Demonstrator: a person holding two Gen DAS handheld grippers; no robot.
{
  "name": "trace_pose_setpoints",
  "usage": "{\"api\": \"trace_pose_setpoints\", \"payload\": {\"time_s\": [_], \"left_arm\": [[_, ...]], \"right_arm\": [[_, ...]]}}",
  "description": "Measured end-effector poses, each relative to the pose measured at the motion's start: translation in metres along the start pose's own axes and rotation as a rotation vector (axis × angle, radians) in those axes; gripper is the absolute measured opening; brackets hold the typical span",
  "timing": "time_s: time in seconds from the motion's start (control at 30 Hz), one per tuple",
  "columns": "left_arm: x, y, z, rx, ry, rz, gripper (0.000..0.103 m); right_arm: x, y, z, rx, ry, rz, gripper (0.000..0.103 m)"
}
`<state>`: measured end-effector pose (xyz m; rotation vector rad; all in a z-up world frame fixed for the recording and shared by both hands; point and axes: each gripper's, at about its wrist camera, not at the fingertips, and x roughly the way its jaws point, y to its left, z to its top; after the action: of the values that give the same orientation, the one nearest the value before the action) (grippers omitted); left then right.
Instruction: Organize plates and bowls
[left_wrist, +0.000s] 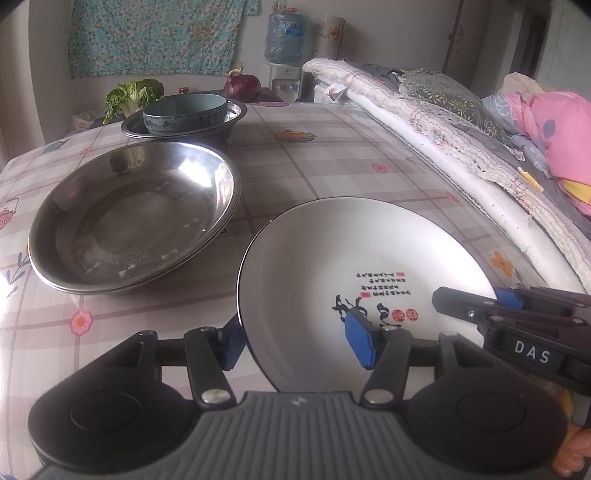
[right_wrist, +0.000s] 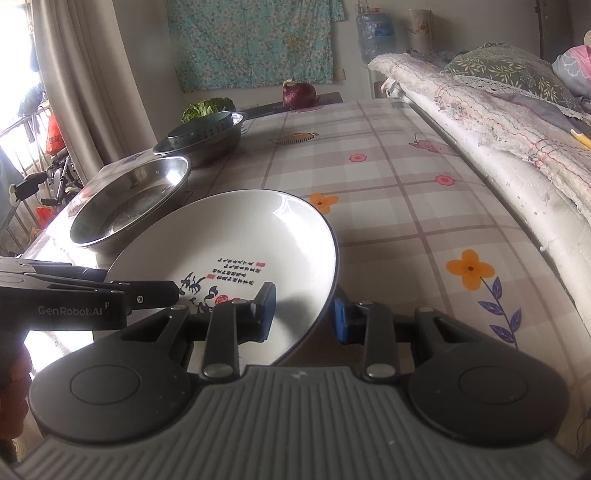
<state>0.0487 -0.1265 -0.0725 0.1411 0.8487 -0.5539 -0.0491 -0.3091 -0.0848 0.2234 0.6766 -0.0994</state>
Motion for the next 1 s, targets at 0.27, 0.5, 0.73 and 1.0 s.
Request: {"api": "trace_pose_setpoints", "payload": {"time_s": [0.27, 0.5, 0.73, 1.0], "left_arm": [[0.001, -0.003, 0.002, -0.012, 0.003, 0.029, 0.06], [-0.003, -0.004, 0.004, -0.024, 0.002, 0.029, 0.059], [-0.012, -0.006, 0.005, -0.027, -0.021, 0.024, 0.058], [-0.017, -0.006, 0.006, -0.029, -0.035, 0.02, 0.058]], "right_arm": [[0.001, 0.001, 0.001, -0.007, 0.001, -0.003, 0.032], [-0.004, 0.001, 0.006, 0.009, 0.0, -0.004, 0.032], [-0.012, 0.003, 0.01, 0.006, -0.012, -0.009, 0.032], [-0.016, 0.005, 0.011, -0.002, -0.022, -0.012, 0.032]]}}
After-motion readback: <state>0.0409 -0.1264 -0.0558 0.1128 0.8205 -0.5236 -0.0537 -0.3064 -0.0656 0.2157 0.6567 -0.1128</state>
